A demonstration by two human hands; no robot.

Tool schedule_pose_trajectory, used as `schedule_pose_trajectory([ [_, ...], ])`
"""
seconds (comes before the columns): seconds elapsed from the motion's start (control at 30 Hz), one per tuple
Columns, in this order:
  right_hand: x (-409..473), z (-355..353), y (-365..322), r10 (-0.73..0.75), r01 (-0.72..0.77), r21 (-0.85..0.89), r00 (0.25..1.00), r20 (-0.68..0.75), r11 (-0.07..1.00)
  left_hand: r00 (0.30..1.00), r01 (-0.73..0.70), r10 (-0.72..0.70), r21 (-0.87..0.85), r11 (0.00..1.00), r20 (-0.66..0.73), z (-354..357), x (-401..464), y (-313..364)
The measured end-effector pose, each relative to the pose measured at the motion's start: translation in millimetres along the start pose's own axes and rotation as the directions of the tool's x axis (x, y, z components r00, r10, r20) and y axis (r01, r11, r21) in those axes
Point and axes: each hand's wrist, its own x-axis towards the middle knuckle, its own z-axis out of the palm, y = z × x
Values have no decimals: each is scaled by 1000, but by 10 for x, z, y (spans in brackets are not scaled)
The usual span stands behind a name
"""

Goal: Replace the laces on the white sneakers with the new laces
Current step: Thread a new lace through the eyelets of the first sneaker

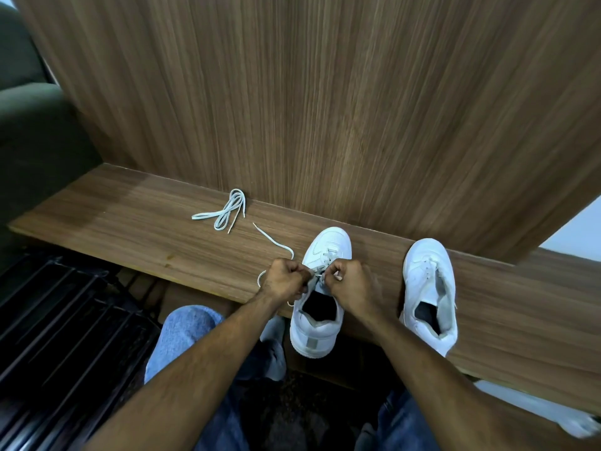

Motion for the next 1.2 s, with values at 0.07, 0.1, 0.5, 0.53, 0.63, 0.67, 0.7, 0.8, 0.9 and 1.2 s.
schedule_pose_trajectory([
  [0.07,-1,25,-10,-11,11,0,1000,-4,1000,1000,9,-10,-7,1000,-1,-6,-4,10],
  [0.1,-6,39,-7,-11,11,9,1000,-7,1000,1000,13,-13,-10,1000,-4,-6,-5,12],
  [0.5,-14,201,56,-23,23,93,1000,0,995,1000,30,-30,1,1000,7,-5,-26,24],
  [0.53,-11,209,55,-18,18,91,1000,2,996,999,31,-30,-3,1000,9,-7,-30,26],
  [0.63,10,199,28,-5,4,88,1000,6,996,998,53,-52,-55,997,21,-23,-63,52],
  [0.67,25,198,21,-10,10,89,1000,3,996,997,70,-68,-76,995,29,-37,-74,61],
  [0.7,34,196,9,-16,16,86,1000,3,996,996,86,-83,-88,992,35,-49,-86,69],
  [0.8,45,195,-15,-36,36,50,999,-6,998,995,85,-83,-51,995,55,-46,-100,96],
  [0.9,10,166,3,-88,88,-3,996,-21,996,997,62,-62,3,998,40,-27,-73,164],
  [1.2,-144,61,291,-343,309,-224,931,-127,924,997,-51,15,-482,875,-78,-338,-2,759],
])
